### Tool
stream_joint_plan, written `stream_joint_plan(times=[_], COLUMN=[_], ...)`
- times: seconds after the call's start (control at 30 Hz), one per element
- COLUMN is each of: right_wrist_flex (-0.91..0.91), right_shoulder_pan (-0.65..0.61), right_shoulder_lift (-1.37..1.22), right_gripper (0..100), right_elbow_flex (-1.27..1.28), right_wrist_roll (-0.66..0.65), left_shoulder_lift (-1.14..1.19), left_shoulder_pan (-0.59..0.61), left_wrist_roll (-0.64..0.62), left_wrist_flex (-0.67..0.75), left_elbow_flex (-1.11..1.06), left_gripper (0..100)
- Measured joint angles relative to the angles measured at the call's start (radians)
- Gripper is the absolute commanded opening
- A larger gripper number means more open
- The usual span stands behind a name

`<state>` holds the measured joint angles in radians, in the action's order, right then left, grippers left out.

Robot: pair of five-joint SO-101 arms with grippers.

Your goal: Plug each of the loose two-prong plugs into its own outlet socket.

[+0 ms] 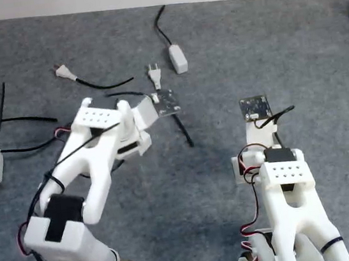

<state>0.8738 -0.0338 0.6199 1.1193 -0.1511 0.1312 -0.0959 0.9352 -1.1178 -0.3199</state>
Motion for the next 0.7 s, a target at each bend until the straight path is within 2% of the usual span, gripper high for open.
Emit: stream_joint_plan(times=[0.17,0.47,0.7], right_wrist_flex=[0.0,0.0,0.0], right_shoulder_pan=[0.0,0.0,0.0], right_shoulder_lift=[0.0,0.0,0.0], right_gripper=[47.5,47.5,47.5], right_elbow_flex=[0.0,0.0,0.0], right_wrist_roll=[0.0,0.0,0.0], left_shoulder_lift=[0.066,0.086,0.089], left_shoulder_pan=[0.041,0.043,0.037], left_wrist_roll=[0.006,-0.003,-0.003], left_wrist_flex=[-0.009,-0.031,0.075], left_elbow_flex=[0.058,0.068,0.037], left_gripper=[19,19,19])
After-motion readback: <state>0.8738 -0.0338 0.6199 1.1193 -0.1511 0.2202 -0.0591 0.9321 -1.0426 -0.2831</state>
